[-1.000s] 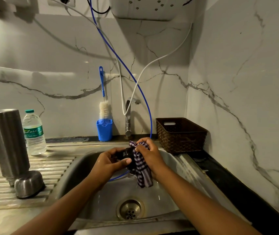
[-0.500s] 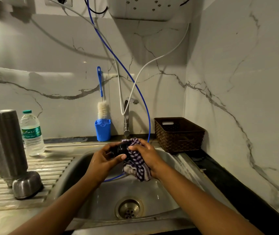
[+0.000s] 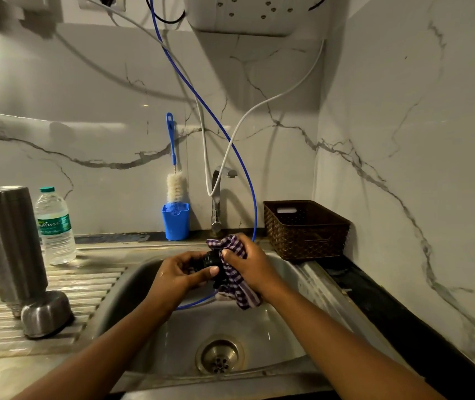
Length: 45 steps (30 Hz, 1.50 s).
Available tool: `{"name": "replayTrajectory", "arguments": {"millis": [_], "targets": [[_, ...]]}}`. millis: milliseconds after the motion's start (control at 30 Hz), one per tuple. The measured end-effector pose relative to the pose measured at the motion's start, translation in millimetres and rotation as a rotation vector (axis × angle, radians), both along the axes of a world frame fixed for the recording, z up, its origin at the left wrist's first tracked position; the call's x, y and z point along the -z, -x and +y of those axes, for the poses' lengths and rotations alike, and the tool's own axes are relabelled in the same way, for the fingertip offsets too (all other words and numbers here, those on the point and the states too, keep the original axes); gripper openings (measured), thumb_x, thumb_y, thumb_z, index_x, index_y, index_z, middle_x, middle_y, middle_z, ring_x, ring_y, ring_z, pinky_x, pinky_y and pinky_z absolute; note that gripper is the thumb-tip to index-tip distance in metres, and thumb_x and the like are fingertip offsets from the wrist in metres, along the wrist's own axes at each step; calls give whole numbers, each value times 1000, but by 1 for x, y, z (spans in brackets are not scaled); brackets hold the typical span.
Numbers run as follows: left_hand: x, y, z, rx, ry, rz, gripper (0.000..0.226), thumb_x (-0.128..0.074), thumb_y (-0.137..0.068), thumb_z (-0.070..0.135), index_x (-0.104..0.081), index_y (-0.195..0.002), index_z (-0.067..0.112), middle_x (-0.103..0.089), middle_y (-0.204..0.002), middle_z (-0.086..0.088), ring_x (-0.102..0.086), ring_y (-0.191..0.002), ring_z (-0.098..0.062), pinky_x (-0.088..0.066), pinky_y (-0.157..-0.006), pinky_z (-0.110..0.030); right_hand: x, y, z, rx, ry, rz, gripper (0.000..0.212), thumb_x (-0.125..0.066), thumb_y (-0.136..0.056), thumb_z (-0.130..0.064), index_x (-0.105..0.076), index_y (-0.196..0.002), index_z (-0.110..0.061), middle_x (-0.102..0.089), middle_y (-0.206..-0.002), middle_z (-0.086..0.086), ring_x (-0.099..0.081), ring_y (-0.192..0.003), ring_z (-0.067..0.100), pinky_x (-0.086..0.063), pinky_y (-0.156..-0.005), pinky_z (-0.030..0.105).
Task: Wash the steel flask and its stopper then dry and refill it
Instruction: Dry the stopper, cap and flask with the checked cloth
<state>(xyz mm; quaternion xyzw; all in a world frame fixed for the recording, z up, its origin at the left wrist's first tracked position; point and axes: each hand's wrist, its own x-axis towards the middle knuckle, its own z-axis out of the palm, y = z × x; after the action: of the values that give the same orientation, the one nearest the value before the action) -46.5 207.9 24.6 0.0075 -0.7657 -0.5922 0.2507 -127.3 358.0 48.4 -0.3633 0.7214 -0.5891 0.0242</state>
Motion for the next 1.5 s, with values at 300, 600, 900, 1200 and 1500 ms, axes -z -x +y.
{"name": "replayTrajectory", "arguments": {"millis": [300, 600, 900, 1200, 1500], "targets": [[2, 5, 0, 24, -284, -73, 31, -68, -78, 27, -68, -103, 8, -74, -93, -10, -71, -88, -20, -58, -69, -25, 4, 6, 4, -103, -95, 40, 38, -60, -89, -19, -47, -124, -24, -59, -114, -1, -59, -106, 16, -52, -89, 33], [-3, 0, 3, -45, 6, 90, 41, -74, -68, 31, -63, -107, 24, -72, -99, 3, -68, -95, -9, -56, -78, -24, 9, -2, -6, 39, 165, -8, 28, -60, -86, -11, -56, -110, -23, -61, -94, -10, -61, -89, 7, -52, -75, 18], [1, -3, -3, -57, 535, 128, 55, -76, -76, 22, -52, -125, 30, -60, -118, 13, -57, -110, -1, -48, -86, -9, 5, 9, -2, -117, 211, -730, 13, -56, -85, -13, -60, -97, -10, -66, -86, 15, -65, -77, 27, -55, -70, 35], [-3, -5, 9, -82, 174, 31, 43, -78, -69, 27, -62, -108, 22, -69, -99, 7, -65, -89, 2, -52, -69, -10, 4, 9, 3, -90, 105, -280, 25, -56, -92, -17, -50, -116, -21, -62, -107, 5, -63, -95, 18, -55, -76, 28], [-4, 2, 1, -58, -248, -85, 46, -70, -70, 41, -67, -102, 8, -74, -86, -6, -72, -85, -20, -57, -80, -34, 13, -1, -3, -135, 37, 8, 47, -66, -84, -11, -46, -124, -25, -59, -111, -6, -59, -105, 10, -52, -86, 24]]}}
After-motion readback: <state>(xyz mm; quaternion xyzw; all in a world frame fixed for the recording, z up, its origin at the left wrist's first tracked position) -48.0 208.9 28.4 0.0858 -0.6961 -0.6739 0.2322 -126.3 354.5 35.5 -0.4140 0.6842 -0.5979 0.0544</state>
